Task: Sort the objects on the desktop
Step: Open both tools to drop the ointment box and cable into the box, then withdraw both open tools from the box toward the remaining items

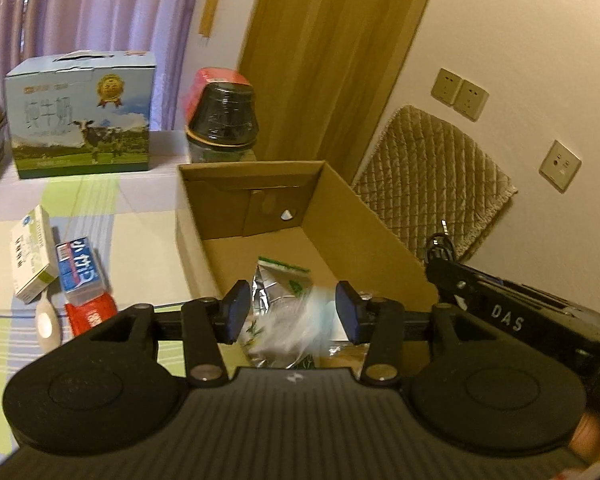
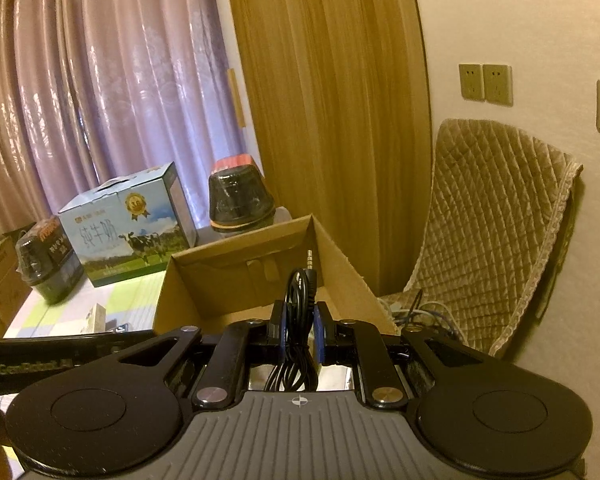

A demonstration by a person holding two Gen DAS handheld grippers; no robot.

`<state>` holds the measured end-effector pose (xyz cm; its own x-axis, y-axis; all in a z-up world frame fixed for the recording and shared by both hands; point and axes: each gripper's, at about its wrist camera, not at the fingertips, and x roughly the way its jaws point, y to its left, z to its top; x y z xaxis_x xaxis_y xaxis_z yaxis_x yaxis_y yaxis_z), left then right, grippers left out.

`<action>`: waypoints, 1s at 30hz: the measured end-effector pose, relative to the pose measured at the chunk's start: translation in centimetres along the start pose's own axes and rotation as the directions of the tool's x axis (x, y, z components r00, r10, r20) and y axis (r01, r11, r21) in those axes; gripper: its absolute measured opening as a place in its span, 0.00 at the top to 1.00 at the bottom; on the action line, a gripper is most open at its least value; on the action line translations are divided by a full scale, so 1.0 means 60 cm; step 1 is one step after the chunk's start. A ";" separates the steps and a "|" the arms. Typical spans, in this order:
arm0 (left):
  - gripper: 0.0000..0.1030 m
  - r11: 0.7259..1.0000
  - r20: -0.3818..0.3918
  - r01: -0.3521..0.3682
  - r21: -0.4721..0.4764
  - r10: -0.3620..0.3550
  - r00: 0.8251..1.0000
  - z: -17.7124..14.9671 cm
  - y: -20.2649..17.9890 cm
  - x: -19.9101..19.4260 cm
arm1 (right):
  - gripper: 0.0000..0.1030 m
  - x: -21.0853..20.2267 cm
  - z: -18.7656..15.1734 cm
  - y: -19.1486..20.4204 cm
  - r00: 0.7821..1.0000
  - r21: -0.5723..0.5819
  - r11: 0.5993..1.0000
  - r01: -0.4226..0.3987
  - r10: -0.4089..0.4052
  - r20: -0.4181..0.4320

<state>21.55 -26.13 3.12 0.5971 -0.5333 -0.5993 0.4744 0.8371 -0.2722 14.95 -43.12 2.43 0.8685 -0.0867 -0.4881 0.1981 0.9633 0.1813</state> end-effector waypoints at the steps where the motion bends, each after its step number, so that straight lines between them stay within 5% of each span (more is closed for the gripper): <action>1: 0.60 1.000 0.000 -0.003 -0.005 0.003 1.000 -0.003 0.004 -0.003 | 0.90 0.001 -0.001 0.000 1.000 0.001 1.000 -0.001 0.001 -0.002; 16: 0.57 0.998 -0.007 -0.042 -0.043 0.042 0.999 -0.032 0.044 -0.031 | 0.89 0.011 0.004 0.014 0.998 0.032 0.998 -0.054 0.055 -0.022; 18: 0.56 0.998 -0.006 -0.044 -0.045 0.044 0.999 -0.033 0.046 -0.034 | 0.78 0.009 0.008 0.014 0.999 0.029 0.999 -0.040 0.041 -0.009; 20: 0.54 0.998 -0.004 -0.047 -0.046 0.047 0.999 -0.035 0.049 -0.038 | 0.48 0.003 0.010 0.010 0.999 0.049 0.998 -0.031 0.030 0.012; 30: 0.47 0.994 -0.011 -0.076 -0.073 0.075 0.997 -0.057 0.082 -0.069 | 0.44 -0.042 0.003 -0.002 1.000 0.087 0.996 -0.006 0.003 0.031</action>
<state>19.20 -19.39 1.71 0.6241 -0.4672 -0.6263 0.3792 0.8819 -0.2800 12.81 -43.06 3.77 0.8829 -0.0920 -0.4605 0.2321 0.9379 0.2578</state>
